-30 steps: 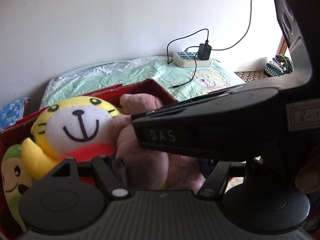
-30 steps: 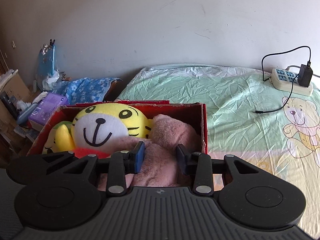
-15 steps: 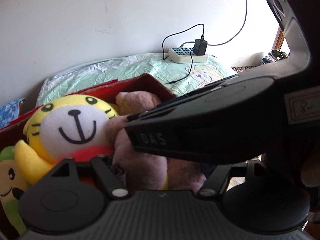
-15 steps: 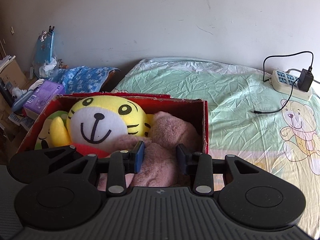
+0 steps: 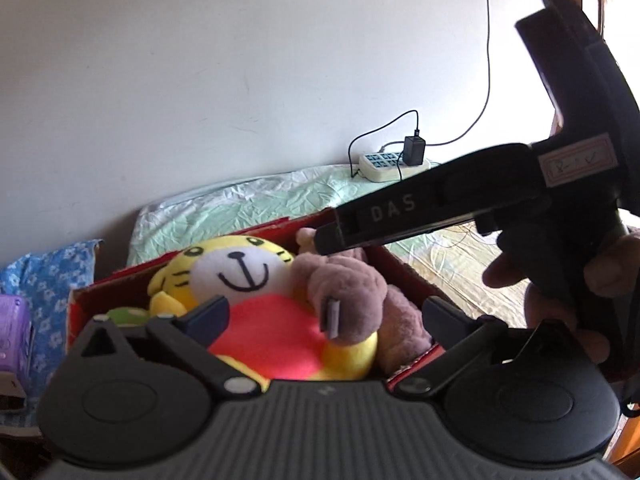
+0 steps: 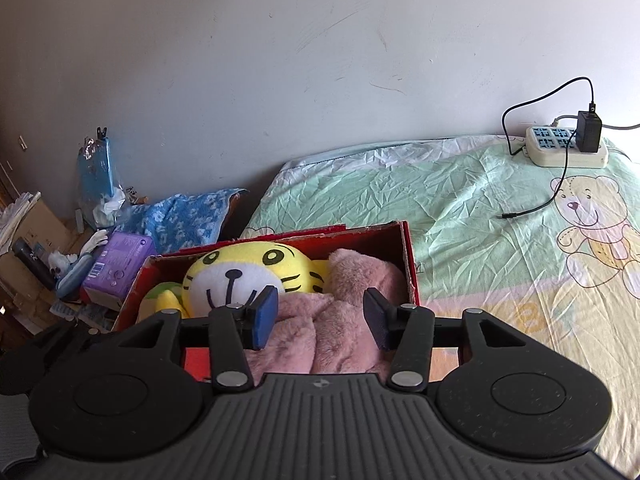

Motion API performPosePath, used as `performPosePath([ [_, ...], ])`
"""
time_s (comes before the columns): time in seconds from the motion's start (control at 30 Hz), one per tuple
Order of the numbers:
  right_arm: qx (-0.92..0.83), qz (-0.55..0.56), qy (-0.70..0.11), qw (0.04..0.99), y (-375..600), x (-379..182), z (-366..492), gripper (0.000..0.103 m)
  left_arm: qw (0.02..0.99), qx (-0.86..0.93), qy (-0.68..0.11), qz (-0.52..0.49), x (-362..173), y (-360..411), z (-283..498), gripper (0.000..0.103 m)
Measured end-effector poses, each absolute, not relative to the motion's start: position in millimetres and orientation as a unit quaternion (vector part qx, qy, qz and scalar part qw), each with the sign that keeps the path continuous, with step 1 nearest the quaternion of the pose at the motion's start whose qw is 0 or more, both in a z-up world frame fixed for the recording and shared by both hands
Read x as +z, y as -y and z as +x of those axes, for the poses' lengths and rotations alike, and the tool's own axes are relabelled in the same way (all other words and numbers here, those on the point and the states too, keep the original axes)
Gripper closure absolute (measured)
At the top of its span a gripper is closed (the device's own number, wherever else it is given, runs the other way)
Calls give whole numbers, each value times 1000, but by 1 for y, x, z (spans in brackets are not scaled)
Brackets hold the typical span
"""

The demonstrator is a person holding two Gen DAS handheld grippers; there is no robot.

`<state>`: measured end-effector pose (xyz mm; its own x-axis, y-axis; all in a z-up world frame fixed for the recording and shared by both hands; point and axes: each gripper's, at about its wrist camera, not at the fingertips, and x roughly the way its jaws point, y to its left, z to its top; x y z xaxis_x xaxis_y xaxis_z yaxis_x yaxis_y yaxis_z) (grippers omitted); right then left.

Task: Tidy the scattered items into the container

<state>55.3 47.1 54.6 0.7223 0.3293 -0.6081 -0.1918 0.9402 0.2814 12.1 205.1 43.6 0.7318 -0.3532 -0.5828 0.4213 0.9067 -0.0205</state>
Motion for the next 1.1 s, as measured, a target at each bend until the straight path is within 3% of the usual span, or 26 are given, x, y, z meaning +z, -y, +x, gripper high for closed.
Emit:
performPosePath([
  [0.3, 74, 88, -347, 931, -44, 52, 34, 43, 934, -104, -341, 4, 45, -230, 23, 1],
  [0.43, 59, 86, -342, 934, -45, 57, 25, 29, 935, -64, -349, -9, 48, -237, 21, 0],
  [0.63, 55, 77, -326, 941, -53, 62, 11, 22, 937, -7, -350, -15, 57, -243, 16, 0],
  [1.1, -7, 83, -327, 941, -44, 73, -6, 17, 937, 44, -346, 6, 90, -244, 12, 0],
])
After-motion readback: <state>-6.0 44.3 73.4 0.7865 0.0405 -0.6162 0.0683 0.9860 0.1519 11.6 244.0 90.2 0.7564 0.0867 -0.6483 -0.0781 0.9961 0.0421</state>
